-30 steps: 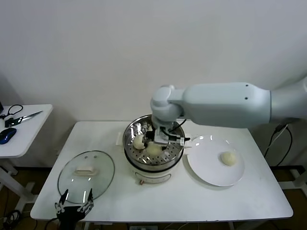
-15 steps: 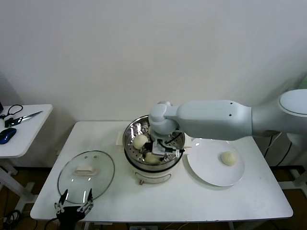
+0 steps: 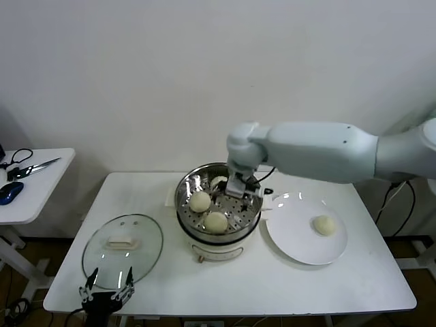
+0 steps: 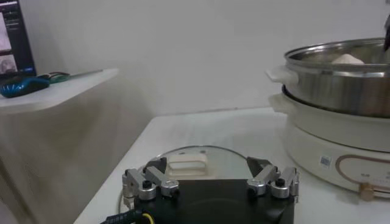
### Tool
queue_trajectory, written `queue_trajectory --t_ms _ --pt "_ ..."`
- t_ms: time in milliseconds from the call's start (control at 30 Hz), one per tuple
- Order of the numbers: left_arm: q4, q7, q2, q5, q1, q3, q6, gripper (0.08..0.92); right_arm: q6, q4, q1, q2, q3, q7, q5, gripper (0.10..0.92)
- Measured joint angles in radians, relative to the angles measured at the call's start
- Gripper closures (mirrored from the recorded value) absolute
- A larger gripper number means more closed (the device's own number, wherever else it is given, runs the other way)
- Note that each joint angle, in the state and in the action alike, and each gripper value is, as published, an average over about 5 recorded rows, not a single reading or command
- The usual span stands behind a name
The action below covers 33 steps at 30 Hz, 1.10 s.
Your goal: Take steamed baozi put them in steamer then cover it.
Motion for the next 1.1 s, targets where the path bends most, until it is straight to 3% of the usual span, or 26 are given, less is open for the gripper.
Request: queue_trajectory --t_ms 200,400,700,1100 --pt "0.009 -0.001 0.007 -0.006 -0.003 -0.002 -0.005 0.177 -0.034 -0.109 0.081 -0.094 -0.041 -0.068 0.176 0.203" --pt "0.013 0.001 0.01 -0.008 -0.01 -0.002 -0.004 0.177 -0.09 -0.207 0.091 -0.214 -0.078 -0.086 0.246 0.203" --pt "0.013 0.007 0.009 -0.007 -0.012 -0.003 0.003 0.177 -0.18 -0.302 -0.054 -0.364 -0.029 -0.062 0.183 0.203" --pt "0.015 0.007 0.0 -0.003 -0.003 -0.006 0.003 0.177 -0.251 -0.385 -0.324 -0.403 0.145 -0.031 0.052 0.203"
